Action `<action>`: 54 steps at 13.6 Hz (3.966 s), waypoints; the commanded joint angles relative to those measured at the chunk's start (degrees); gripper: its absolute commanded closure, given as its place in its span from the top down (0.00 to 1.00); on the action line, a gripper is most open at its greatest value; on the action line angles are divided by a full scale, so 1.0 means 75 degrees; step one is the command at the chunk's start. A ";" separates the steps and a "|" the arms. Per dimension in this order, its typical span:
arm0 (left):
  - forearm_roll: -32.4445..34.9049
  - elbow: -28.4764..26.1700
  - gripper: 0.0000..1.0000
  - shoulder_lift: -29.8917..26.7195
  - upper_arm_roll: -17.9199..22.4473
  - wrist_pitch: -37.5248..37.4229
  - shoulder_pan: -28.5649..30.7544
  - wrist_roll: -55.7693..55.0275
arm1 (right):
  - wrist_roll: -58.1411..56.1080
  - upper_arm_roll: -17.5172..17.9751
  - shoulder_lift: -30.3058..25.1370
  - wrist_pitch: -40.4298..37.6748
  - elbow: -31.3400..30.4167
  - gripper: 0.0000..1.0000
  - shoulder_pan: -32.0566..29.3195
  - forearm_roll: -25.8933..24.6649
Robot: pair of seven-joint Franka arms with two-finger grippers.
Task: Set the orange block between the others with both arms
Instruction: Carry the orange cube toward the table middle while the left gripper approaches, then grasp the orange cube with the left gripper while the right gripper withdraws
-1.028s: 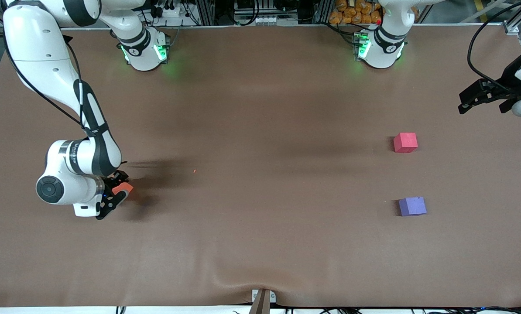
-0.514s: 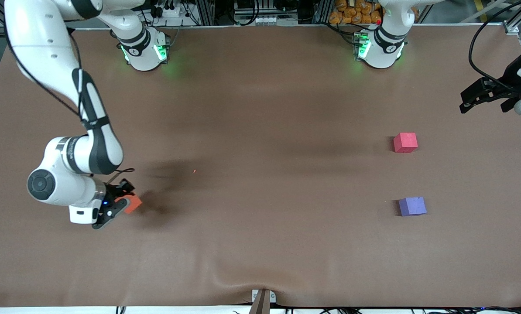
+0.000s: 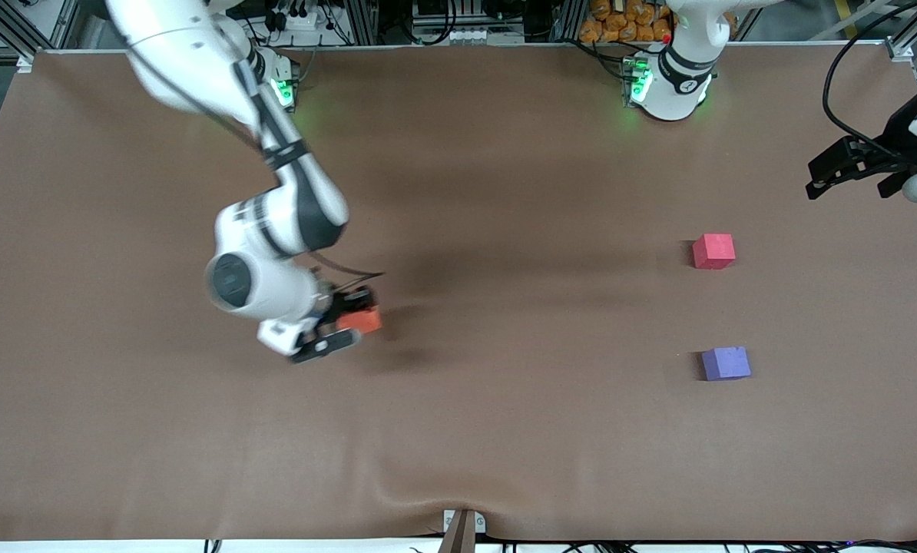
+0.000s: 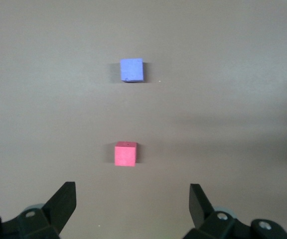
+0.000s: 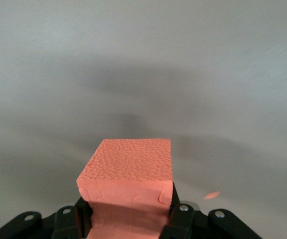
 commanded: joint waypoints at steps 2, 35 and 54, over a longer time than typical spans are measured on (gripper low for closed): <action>-0.0239 -0.0032 1.00 0.0078 -0.0022 0.0072 0.0076 0.0163 | 0.2067 -0.0105 0.0228 0.0552 0.0227 0.33 0.0927 0.0300; 0.0359 0.1901 1.00 0.4611 -0.0456 0.1674 -0.4210 -0.4124 | 0.1584 0.0762 -0.3484 -0.5138 0.1281 1.00 -0.2454 -0.2495; 0.0886 0.2217 1.00 0.7015 0.0166 0.4314 -0.6264 -0.4827 | -0.1807 -0.0234 -0.3978 -0.5563 0.1083 1.00 -0.3875 -0.3259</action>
